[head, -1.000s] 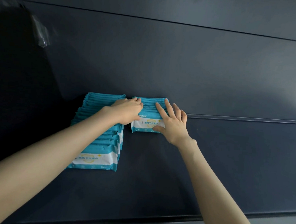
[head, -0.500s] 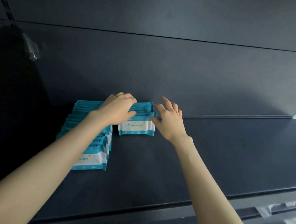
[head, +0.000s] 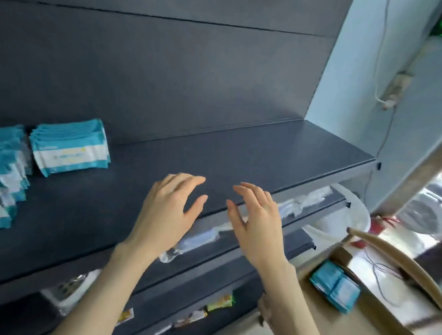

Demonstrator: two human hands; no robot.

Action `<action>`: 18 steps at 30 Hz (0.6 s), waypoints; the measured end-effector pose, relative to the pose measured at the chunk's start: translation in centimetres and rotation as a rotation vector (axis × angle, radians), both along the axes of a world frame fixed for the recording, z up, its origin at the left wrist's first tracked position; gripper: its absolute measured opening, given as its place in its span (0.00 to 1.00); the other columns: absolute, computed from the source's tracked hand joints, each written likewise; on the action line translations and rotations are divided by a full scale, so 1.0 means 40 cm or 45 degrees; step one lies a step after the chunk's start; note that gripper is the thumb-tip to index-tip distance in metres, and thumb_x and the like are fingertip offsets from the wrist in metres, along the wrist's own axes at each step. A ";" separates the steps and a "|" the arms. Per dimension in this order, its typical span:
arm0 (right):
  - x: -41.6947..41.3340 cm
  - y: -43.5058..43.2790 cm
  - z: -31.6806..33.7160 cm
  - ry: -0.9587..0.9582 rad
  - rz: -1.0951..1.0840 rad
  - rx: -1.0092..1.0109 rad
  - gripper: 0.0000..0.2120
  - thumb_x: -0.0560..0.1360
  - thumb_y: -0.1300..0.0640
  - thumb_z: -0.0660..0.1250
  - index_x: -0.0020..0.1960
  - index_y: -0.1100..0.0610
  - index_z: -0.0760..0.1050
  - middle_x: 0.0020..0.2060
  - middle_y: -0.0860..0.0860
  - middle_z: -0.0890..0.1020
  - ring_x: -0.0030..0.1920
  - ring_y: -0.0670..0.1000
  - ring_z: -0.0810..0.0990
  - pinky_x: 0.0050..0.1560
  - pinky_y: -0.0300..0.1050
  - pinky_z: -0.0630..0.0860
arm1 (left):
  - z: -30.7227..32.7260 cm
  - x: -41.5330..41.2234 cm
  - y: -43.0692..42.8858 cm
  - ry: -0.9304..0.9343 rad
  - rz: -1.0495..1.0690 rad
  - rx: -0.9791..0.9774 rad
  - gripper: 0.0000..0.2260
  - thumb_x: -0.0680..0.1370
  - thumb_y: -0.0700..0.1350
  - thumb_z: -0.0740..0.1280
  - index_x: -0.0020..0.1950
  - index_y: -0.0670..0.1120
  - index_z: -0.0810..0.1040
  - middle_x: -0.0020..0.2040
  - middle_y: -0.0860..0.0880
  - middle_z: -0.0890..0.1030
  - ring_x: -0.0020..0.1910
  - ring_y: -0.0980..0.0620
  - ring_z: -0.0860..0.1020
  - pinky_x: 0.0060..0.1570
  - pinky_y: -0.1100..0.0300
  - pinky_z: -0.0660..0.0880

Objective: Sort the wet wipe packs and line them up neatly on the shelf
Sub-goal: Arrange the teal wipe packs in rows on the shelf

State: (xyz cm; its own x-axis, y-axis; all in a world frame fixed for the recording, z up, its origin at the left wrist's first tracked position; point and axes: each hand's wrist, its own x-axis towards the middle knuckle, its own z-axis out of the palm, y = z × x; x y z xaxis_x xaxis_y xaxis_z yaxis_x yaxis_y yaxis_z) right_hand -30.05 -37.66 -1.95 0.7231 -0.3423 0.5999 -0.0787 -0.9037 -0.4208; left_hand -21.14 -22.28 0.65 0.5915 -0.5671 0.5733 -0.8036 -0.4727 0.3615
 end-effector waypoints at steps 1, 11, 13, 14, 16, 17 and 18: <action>-0.071 -0.040 -0.031 0.048 -0.036 0.013 0.14 0.77 0.50 0.61 0.58 0.55 0.77 0.57 0.51 0.79 0.55 0.54 0.77 0.54 0.49 0.73 | -0.037 -0.059 -0.049 0.064 -0.055 0.010 0.16 0.77 0.52 0.61 0.58 0.45 0.78 0.53 0.51 0.80 0.53 0.50 0.76 0.53 0.55 0.72; -0.588 -0.256 -0.318 0.596 -0.423 0.254 0.15 0.79 0.51 0.63 0.64 0.53 0.74 0.62 0.50 0.77 0.60 0.53 0.75 0.60 0.47 0.72 | -0.381 -0.474 -0.363 0.526 -0.441 0.364 0.17 0.77 0.52 0.63 0.62 0.46 0.77 0.58 0.50 0.79 0.57 0.48 0.76 0.57 0.52 0.71; -0.655 -0.271 -0.361 0.662 -0.475 0.336 0.15 0.79 0.51 0.62 0.64 0.54 0.74 0.62 0.51 0.77 0.61 0.54 0.74 0.60 0.47 0.70 | -0.422 -0.524 -0.401 0.578 -0.513 0.478 0.16 0.79 0.49 0.64 0.66 0.48 0.74 0.62 0.52 0.76 0.62 0.50 0.73 0.61 0.56 0.65; -0.685 -0.282 -0.379 0.695 -0.519 0.369 0.15 0.79 0.52 0.63 0.64 0.55 0.75 0.62 0.51 0.77 0.61 0.55 0.75 0.60 0.48 0.71 | -0.442 -0.544 -0.426 0.587 -0.561 0.539 0.16 0.79 0.49 0.64 0.67 0.49 0.72 0.64 0.53 0.74 0.64 0.51 0.71 0.63 0.58 0.63; -0.723 -0.308 -0.406 0.723 -0.607 0.433 0.14 0.76 0.55 0.67 0.60 0.57 0.77 0.58 0.54 0.80 0.57 0.57 0.78 0.55 0.51 0.74 | -0.467 -0.565 -0.472 0.597 -0.637 0.641 0.18 0.80 0.50 0.62 0.69 0.50 0.70 0.65 0.53 0.73 0.65 0.52 0.69 0.64 0.58 0.61; -0.736 -0.323 -0.415 0.722 -0.655 0.451 0.13 0.74 0.57 0.70 0.58 0.58 0.79 0.56 0.54 0.81 0.54 0.58 0.79 0.52 0.52 0.75 | -0.474 -0.568 -0.495 0.595 -0.658 0.670 0.18 0.80 0.50 0.62 0.69 0.50 0.69 0.66 0.53 0.72 0.66 0.52 0.68 0.65 0.58 0.60; -0.746 -0.340 -0.422 0.705 -0.697 0.452 0.13 0.72 0.58 0.72 0.56 0.58 0.79 0.53 0.55 0.82 0.51 0.59 0.80 0.50 0.51 0.76 | -0.476 -0.566 -0.518 0.587 -0.676 0.689 0.18 0.80 0.50 0.62 0.70 0.50 0.69 0.66 0.53 0.72 0.66 0.52 0.68 0.65 0.57 0.60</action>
State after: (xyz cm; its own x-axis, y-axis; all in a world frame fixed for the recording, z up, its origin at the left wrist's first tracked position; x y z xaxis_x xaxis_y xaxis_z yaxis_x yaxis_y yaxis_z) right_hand -59.88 -51.25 -18.84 0.5580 -0.8298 -0.0001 -0.7438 -0.5001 -0.4435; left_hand -43.78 -43.02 -18.40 0.2792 -0.9566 -0.0831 -0.7952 -0.2789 0.5384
